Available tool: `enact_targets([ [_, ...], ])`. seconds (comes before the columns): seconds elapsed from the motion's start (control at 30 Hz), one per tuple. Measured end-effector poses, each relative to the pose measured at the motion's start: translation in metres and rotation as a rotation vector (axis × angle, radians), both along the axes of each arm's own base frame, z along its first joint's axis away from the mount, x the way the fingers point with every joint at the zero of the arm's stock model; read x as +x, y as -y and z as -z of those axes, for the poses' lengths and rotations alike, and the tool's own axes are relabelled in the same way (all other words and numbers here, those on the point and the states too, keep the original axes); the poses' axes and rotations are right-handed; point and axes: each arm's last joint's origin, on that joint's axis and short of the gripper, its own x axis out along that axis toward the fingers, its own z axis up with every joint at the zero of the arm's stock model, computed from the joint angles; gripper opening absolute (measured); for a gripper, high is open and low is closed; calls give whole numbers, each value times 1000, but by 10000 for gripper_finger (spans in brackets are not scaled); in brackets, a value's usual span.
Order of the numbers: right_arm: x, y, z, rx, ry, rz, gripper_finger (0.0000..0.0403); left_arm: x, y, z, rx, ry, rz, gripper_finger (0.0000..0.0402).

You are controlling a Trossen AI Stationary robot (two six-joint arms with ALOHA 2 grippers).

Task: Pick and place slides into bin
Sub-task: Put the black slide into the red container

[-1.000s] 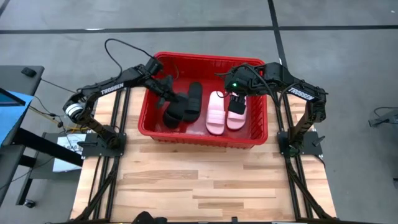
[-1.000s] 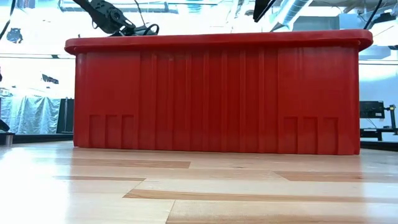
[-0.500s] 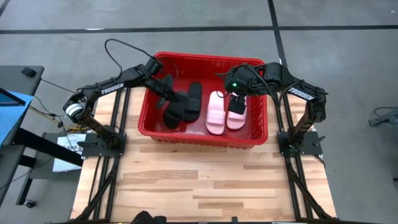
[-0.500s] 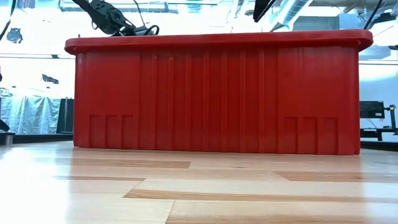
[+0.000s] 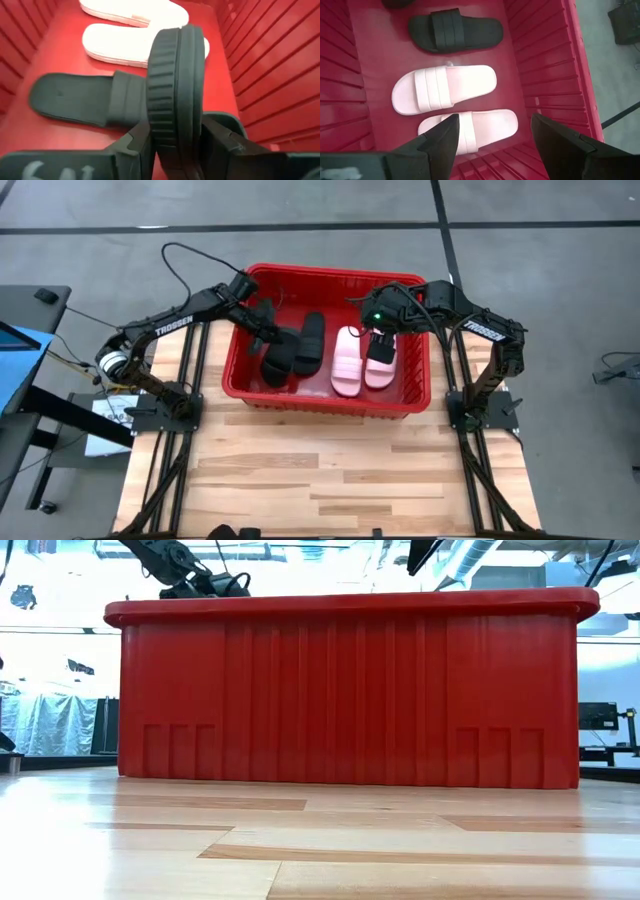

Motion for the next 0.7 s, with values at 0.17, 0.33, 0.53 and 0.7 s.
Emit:
enact_targets([
  [0.17, 0, 0, 0, 0, 0, 0, 240, -6, 3, -11, 73, -7, -42, 111],
  [0.33, 0, 0, 0, 0, 0, 0, 240, -8, 4, -14, 97, -17, -61, 112],
  [0.53, 0, 0, 0, 3, 3, 5, 240, -9, 5, -12, 100, -67, -102, 112],
  [0.7, 0, 0, 0, 3, 3, 4, 240, -10, 5, -12, 119, -84, -98, 112],
])
